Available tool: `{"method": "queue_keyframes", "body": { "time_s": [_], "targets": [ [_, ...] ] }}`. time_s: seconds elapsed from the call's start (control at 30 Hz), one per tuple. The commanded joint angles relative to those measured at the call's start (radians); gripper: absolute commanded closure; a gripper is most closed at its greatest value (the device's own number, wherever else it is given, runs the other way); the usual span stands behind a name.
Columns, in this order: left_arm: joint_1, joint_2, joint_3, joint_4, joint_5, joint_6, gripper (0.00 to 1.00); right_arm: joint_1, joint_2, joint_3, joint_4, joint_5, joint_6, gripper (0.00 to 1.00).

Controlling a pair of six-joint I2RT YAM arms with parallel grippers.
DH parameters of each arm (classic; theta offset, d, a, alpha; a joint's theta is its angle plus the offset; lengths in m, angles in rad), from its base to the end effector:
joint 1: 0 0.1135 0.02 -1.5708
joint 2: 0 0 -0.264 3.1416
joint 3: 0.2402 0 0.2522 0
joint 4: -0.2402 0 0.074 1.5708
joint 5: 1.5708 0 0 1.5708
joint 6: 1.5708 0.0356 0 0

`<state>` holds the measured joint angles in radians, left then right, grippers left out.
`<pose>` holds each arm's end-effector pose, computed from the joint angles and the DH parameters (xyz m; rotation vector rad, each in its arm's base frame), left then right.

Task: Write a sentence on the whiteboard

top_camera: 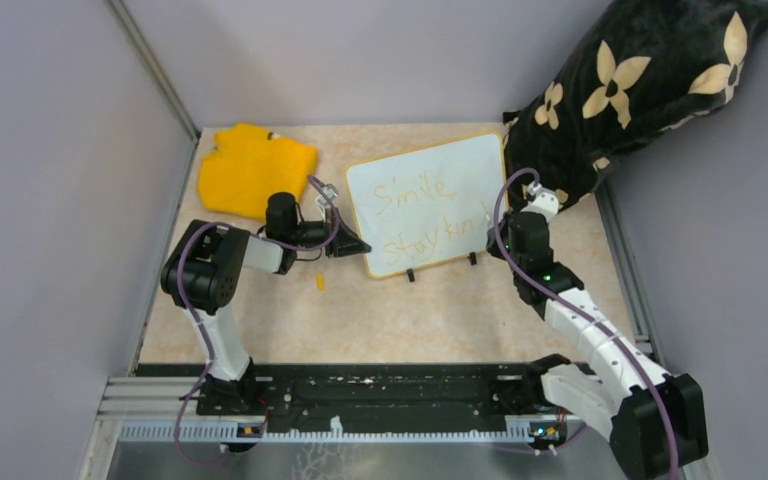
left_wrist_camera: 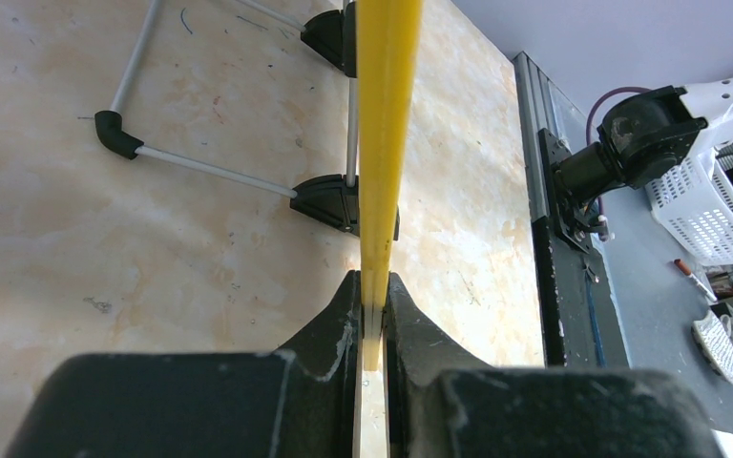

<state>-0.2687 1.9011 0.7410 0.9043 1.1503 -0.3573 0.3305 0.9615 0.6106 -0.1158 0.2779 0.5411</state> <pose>0.3231 -0.1227 0.1402 0.7821 1.7524 -1.4664 0.2077 0.0609 0.2534 0.3856 1.9917 0.2693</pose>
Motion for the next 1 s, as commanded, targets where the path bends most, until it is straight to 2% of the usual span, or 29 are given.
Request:
{"method": "queue_keyframes", "body": {
  "time_s": [0.0, 0.3, 0.97],
  "targets": [
    [0.0, 0.009, 0.002, -0.079, -0.052, 0.023, 1.0, -0.011, -0.032, -0.038, 0.004, -0.01, 0.015, 1.0],
    [0.0, 0.007, 0.0, -0.079, -0.052, 0.022, 1.0, -0.011, -0.053, -0.079, -0.005, -0.028, 0.019, 1.0],
    [0.0, 0.009, 0.002, -0.078, -0.05, 0.024, 1.0, -0.011, 0.001, 0.02, 0.026, -0.068, -0.003, 1.0]
  ]
}}
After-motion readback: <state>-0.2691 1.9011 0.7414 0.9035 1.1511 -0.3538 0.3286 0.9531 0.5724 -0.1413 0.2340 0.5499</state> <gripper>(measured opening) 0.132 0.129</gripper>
